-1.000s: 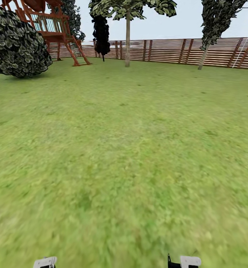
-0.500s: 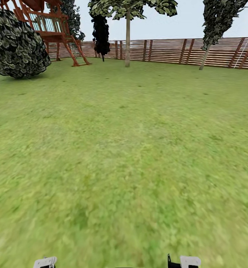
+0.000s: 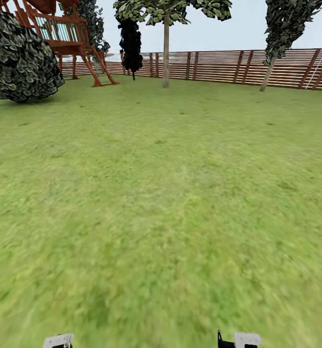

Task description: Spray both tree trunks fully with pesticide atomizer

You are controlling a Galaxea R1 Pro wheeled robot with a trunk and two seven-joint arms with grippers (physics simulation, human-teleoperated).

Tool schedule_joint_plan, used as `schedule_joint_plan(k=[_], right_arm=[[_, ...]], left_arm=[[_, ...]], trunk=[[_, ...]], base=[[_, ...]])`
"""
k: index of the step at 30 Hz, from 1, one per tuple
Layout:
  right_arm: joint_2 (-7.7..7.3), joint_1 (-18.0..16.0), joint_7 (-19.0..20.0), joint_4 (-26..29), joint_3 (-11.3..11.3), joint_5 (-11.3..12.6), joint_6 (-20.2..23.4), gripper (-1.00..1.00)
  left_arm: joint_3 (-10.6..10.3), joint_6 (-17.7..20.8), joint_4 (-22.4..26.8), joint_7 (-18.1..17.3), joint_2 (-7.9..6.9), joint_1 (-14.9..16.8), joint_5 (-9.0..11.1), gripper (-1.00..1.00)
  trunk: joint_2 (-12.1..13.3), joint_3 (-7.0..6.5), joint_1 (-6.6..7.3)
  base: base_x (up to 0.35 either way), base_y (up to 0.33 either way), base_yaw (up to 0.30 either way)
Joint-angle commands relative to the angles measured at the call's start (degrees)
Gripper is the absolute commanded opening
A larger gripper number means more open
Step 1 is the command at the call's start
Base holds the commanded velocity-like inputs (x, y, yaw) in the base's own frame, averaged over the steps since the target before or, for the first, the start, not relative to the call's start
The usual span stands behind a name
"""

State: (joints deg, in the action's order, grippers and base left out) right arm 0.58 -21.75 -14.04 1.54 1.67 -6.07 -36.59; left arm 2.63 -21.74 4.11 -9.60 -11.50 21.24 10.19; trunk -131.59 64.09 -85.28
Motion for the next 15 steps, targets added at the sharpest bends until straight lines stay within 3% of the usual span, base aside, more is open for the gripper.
schedule_joint_plan(k=[1, 15], right_arm=[[0.01, -0.04, -0.46, -0.04, 0.17, -0.61, -0.06, 1.0], [-0.01, -0.04, -0.46, -0.04, 0.18, -0.61, -0.06, 1.0]], left_arm=[[0.27, -0.05, -0.07, -0.59, -0.01, 0.03, 0.54, -1.0], [0.27, -0.05, -0.04, -0.59, -0.01, 0.03, 0.54, -1.0]], trunk=[[-0.01, 0.04, -0.03], [-0.01, 0.04, -0.03]], base=[[0.339, 0.0, 0.0], [0.339, 0.0, 0.0]])
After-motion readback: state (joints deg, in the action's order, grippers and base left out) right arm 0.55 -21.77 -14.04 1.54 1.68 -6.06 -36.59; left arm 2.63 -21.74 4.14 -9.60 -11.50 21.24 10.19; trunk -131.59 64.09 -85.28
